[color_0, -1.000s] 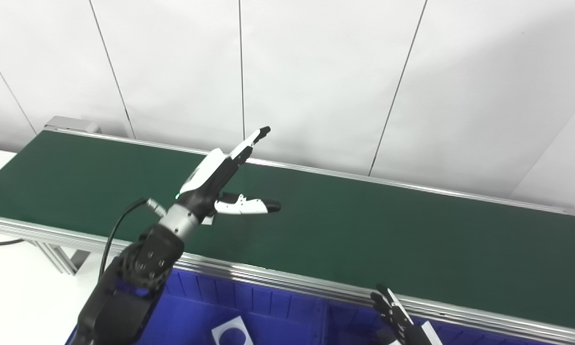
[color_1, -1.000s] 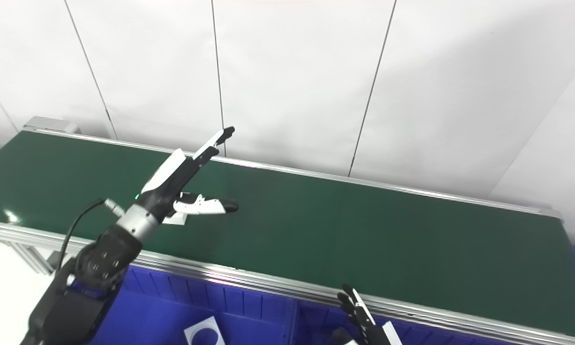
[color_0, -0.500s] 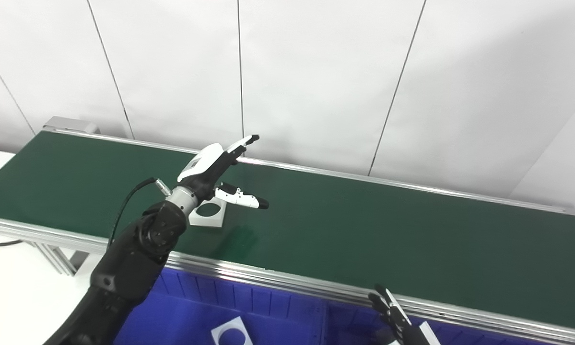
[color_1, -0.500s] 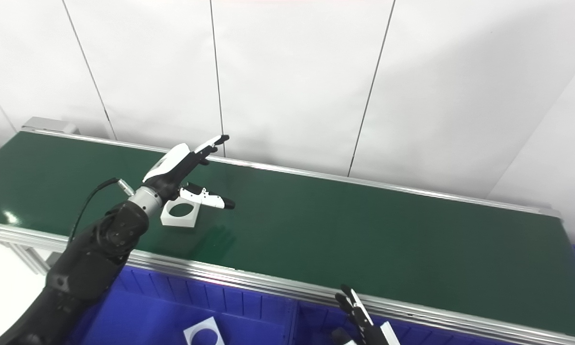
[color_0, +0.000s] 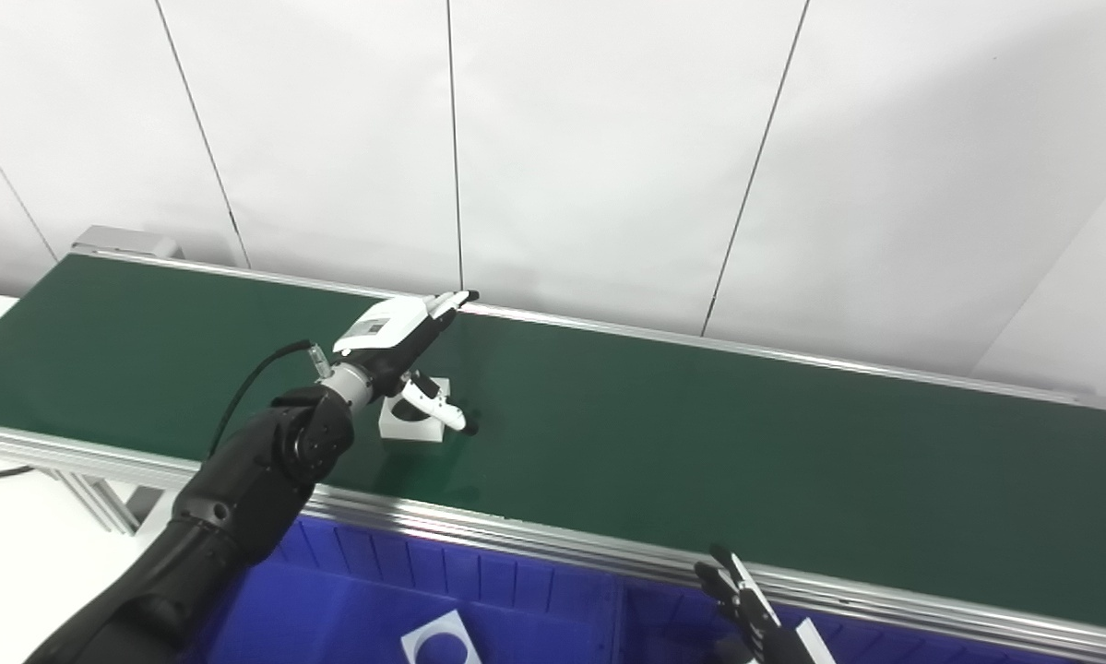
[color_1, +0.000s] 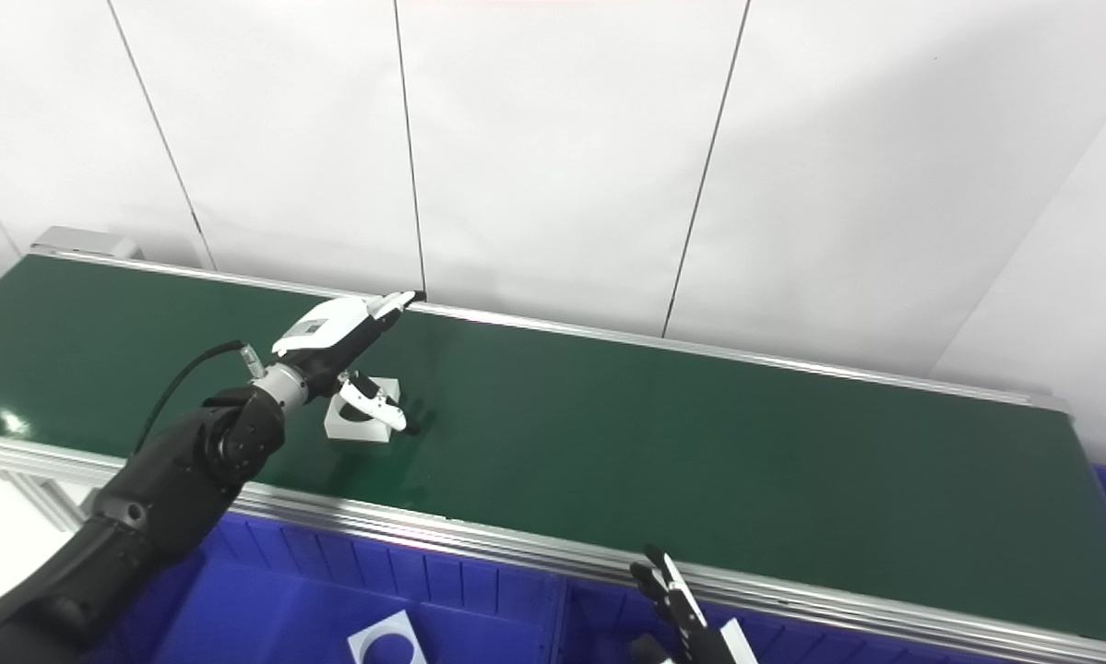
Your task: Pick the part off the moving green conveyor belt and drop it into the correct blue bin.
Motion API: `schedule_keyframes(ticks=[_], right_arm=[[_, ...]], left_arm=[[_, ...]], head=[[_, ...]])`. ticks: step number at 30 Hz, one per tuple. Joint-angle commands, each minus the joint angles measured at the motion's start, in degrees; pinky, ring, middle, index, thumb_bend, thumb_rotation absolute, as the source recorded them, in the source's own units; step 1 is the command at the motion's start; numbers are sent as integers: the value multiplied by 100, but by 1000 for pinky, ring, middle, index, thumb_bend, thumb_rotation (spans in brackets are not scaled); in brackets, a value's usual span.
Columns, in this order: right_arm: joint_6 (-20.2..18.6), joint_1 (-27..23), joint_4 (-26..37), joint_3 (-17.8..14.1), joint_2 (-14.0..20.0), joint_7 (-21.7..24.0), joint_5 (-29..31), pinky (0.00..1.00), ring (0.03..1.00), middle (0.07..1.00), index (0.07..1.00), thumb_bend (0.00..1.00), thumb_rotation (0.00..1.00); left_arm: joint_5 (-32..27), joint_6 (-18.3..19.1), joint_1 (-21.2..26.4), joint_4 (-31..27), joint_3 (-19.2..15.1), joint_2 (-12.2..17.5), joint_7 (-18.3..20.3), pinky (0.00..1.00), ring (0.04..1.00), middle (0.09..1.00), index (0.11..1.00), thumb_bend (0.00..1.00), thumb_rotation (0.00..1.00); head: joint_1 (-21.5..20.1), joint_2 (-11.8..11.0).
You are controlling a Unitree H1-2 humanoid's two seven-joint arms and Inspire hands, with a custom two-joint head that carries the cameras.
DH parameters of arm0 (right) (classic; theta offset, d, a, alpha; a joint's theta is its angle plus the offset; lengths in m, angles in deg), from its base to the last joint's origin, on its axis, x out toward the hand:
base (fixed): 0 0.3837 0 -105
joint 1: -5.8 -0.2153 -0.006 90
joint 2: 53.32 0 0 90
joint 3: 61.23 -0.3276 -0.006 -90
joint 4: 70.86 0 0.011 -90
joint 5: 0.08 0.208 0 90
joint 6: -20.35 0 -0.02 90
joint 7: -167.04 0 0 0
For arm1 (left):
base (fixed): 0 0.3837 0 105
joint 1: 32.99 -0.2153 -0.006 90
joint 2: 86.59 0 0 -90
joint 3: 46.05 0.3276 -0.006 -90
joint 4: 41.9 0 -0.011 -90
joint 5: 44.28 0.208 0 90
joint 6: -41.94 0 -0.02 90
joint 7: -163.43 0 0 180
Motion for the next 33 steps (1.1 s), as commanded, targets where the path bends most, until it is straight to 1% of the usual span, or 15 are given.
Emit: schedule_keyframes(ticks=[1, 8, 11, 14, 19, 21, 22, 23, 24, 26, 27, 28, 29, 30, 33], right_arm=[[432, -38, 77, -42, -22, -64, 32, 930, 933, 927, 993, 752, 951], [520, 21, 55, -91, -34, -79, 68, 950, 940, 942, 986, 744, 937], [521, 41, 78, -100, -19, -64, 51, 952, 943, 944, 989, 744, 944], [536, 61, 95, -110, -16, -50, 75, 965, 945, 943, 987, 737, 940], [550, 87, 136, -114, -11, -57, 49, 956, 941, 944, 986, 737, 937], [583, 92, 145, -109, -1, -49, 43, 958, 940, 943, 992, 728, 941], [598, 93, 142, -109, 2, -46, 48, 957, 939, 943, 993, 725, 942], [605, 95, 142, -111, 4, -44, 51, 956, 939, 943, 994, 721, 940], [602, 101, 154, -113, 1, -45, 53, 956, 939, 943, 994, 720, 940], [575, 118, 197, -112, -2, -49, 39, 953, 938, 941, 994, 721, 939], [560, 123, 214, -110, -4, -51, 26, 956, 939, 941, 995, 722, 943], [552, 125, 223, -108, -5, -52, 16, 956, 939, 941, 996, 724, 945], [555, 127, 228, -108, -13, -59, 11, 955, 939, 941, 996, 725, 947], [558, 128, 231, -109, -19, -65, 8, 954, 937, 940, 995, 723, 944], [526, 137, 254, -117, -47, -75, 24, 962, 938, 938, 992, 722, 933]], left_arm=[[145, 134, 259, -54, 72, 124, 22, 1000, 1000, 1000, 1000, 997, 230], [290, 216, 306, 221, 310, 72, 13, 1000, 1000, 1000, 994, 991, 182], [447, 351, 355, 333, 465, 36, -4, 1000, 1000, 1000, 997, 973, 171], [635, 435, 381, 488, 629, -29, -215, 1000, 1000, 1000, 993, 958, 143], [782, 408, 389, 797, 779, -220, -718, 984, 996, 1000, 984, 910, 109], [800, 430, 404, 900, 826, -305, -878, 959, 965, 977, 969, 862, 75], [777, 397, 416, 982, 824, -361, -1028, 937, 946, 962, 954, 841, 56], [755, 368, 426, 1038, 821, -395, -1135, 887, 906, 926, 918, 799, 18], [640, 290, 440, 1115, 759, -455, -1227, 882, 902, 923, 914, 794, 14], [365, 121, 458, 1203, 619, -559, -1279, 737, 778, 816, 809, 675, 3], [280, 75, 464, 1205, 584, -593, -1263, 643, 682, 731, 625, 572, 24], [242, 52, 468, 1202, 572, -608, -1247, 570, 619, 622, 560, 543, 12], [233, 21, 480, 1202, 595, -615, -1206, 532, 587, 565, 526, 528, 6], [232, -4, 491, 1207, 622, -615, -1186, 477, 533, 534, 493, 519, 1], [132, 88, 517, 1198, 641, -632, -917, 427, 498, 515, 482, 516, 0]], head=[[4, 14], [26, 27], [53, 32], [55, 47], [83, 72], [97, 89], [103, 103], [104, 108], [112, 128], [119, 134], [119, 136], [119, 139], [118, 148], [118, 148], [120, 161]])
